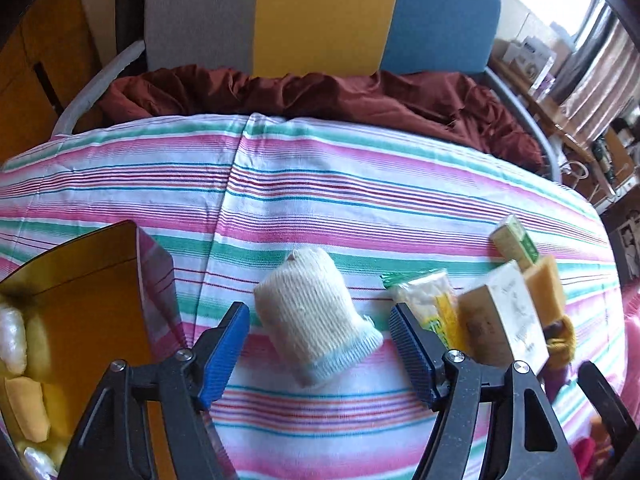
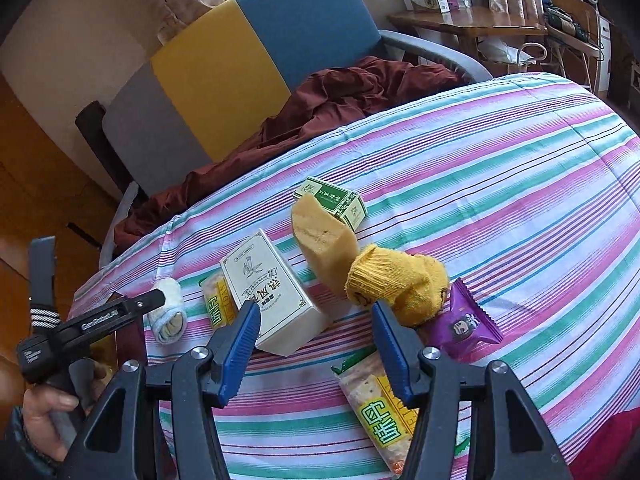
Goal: Organize objects
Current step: 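Grasp the white knit sock with the left gripper, then lift the knit sock with the left gripper while the right gripper reaches toward the white tea box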
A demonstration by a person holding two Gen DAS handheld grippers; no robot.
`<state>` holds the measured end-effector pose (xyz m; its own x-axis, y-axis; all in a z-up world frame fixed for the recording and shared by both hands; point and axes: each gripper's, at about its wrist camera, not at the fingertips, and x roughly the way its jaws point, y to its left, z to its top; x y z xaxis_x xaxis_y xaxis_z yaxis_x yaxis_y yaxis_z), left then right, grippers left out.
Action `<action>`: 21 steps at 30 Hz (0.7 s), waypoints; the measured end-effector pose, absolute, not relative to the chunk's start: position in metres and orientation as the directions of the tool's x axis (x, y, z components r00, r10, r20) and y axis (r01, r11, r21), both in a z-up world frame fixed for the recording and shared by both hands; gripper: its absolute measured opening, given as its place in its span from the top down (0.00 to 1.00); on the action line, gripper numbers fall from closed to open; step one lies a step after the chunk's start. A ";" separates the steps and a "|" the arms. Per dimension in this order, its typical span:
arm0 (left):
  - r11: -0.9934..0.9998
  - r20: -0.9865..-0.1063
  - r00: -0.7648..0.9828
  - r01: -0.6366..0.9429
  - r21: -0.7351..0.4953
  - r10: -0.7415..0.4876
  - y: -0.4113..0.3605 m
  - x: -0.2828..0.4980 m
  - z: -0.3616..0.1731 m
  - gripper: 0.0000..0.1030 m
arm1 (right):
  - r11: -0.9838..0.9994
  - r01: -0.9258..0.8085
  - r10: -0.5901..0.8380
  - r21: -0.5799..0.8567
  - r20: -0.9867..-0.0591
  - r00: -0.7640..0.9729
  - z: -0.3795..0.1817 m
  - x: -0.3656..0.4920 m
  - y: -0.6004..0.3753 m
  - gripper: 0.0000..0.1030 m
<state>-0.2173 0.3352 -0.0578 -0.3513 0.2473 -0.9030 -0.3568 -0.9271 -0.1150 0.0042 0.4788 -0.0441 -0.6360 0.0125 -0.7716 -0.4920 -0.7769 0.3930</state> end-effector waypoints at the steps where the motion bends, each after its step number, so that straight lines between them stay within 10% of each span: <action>1: -0.929 -0.906 -0.352 -0.354 -0.106 0.237 0.338 -0.220 -0.061 0.29 | -0.776 -0.490 0.009 0.397 -0.770 -0.637 -0.044 0.004 0.479 0.44; 8: -0.931 -0.900 -0.401 -0.365 -0.014 0.171 0.347 -0.223 -0.079 0.47 | -0.760 -0.495 -0.003 0.420 -0.765 -0.645 -0.045 0.006 0.484 0.44; 21: -0.764 -0.820 -0.456 -0.644 0.035 0.347 0.337 -0.050 -0.078 0.49 | -0.815 -0.459 -0.005 0.354 -0.796 -0.606 -0.051 -0.004 0.469 0.44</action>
<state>-0.0504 0.3373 -0.0779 -0.4559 0.3470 -0.8196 -0.6441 -0.7641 0.0348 -0.0038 0.4688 -0.0514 -0.6055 -0.0048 -0.7958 -0.4588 -0.8149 0.3541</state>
